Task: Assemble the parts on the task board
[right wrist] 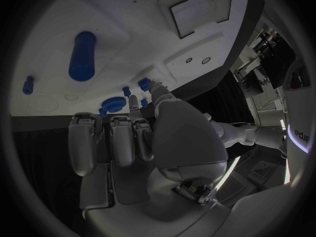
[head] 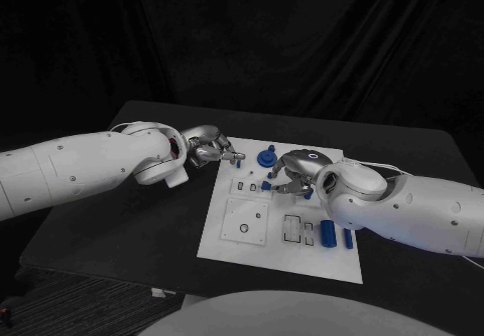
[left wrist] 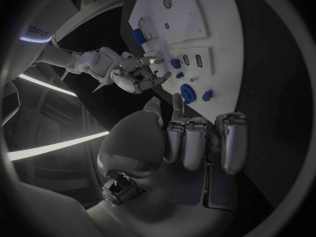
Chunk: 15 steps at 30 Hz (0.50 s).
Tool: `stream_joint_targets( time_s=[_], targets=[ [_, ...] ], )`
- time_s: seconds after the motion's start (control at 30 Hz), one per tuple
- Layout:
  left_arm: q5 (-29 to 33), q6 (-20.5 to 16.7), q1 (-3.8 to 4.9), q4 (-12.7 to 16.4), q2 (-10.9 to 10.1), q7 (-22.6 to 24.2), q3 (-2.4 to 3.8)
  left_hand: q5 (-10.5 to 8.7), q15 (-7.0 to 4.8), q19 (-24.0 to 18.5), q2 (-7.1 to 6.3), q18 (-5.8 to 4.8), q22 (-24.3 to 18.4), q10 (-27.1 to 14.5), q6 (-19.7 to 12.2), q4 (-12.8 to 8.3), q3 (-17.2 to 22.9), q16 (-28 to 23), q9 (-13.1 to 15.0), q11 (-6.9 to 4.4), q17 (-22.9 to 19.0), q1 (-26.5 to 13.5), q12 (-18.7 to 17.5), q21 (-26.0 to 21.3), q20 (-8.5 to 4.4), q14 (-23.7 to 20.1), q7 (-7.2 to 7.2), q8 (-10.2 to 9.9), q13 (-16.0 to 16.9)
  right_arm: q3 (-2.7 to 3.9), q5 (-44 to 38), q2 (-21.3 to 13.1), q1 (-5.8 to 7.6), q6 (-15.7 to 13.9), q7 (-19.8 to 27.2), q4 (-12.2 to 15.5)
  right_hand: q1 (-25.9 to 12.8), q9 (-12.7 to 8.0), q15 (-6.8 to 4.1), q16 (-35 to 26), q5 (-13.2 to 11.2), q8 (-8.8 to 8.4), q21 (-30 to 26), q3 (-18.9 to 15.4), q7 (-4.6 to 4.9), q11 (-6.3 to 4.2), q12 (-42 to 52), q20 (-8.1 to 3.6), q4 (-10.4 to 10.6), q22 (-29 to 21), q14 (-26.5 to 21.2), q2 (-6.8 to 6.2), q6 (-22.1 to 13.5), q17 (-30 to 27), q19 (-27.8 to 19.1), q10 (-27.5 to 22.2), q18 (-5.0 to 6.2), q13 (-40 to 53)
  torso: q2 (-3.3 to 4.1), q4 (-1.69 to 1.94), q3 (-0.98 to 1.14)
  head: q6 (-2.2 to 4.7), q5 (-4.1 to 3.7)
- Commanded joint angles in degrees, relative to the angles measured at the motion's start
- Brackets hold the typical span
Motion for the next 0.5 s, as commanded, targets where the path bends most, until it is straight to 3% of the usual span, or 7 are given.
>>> stream_joint_targets(
  time_s=[0.03, 0.17, 0.5],
  targets=[
    [0.49, 1.05, -0.09, -0.14, 0.2, -0.27, 0.04, -0.28, 0.28, -0.36, 0.02, 0.04, 8.43, 5.9, 0.14, 0.35, 0.08, 0.15, 0.06, 0.46, 15.1, -0.11, -0.09, -0.32, 0.09, 5.95, 0.21, -0.4, 14.94, 0.04, -0.57, 0.25, -0.27, 0.3, -0.59, -0.33, -0.05, 0.06, 0.52, -0.14, 1.53, -0.53, 0.19, 0.28, 0.24, 0.51, 0.15, 0.45, -0.52, 13.18, 4.96, 0.7, -0.49, 8.58, 3.58, 5.86, 0.5, 14.99, -0.02, 0.08, 0.03, -0.01, -0.07],
    [0.49, 1.5, -0.11, -0.7, 0.48, -0.45, 0.04, -0.26, 0.29, -0.63, 0.0, 0.12, 8.21, 5.9, 0.16, 0.38, 0.08, 0.15, 0.1, 0.46, 15.1, 0.02, -0.09, -0.49, 0.1, 5.95, 0.2, -0.45, 14.94, 0.04, -0.58, 0.59, -0.49, 0.19, 0.0, -0.82, -0.08, -0.1, 0.66, -0.1, 3.57, -1.06, 0.2, 0.74, 0.38, 0.69, 0.15, 0.59, -0.94, 13.18, 4.94, 0.68, -0.64, 8.53, 3.57, 5.86, 0.5, 14.99, -0.06, 0.25, 0.05, -0.01, -0.16],
    [0.49, 2.27, -0.25, -1.5, 0.89, -0.73, 0.04, -0.18, 0.3, -1.06, 0.04, 0.24, 7.87, 5.9, 0.21, 0.46, 0.14, 0.15, 0.19, 0.47, 15.1, 0.4, -0.09, -0.79, 0.13, 5.95, 0.2, -0.59, 14.94, 0.05, -0.57, 1.94, -1.12, -0.01, 0.93, -2.09, -0.41, -0.1, 0.77, -0.05, 4.25, -1.07, 0.25, 0.97, 0.42, 0.84, 0.15, 0.68, -0.94, 13.2, 4.94, 0.75, -0.11, 8.54, 3.58, 5.86, 0.49, 14.99, -0.15, 0.2, 0.01, -0.01, -0.08]
  ],
)
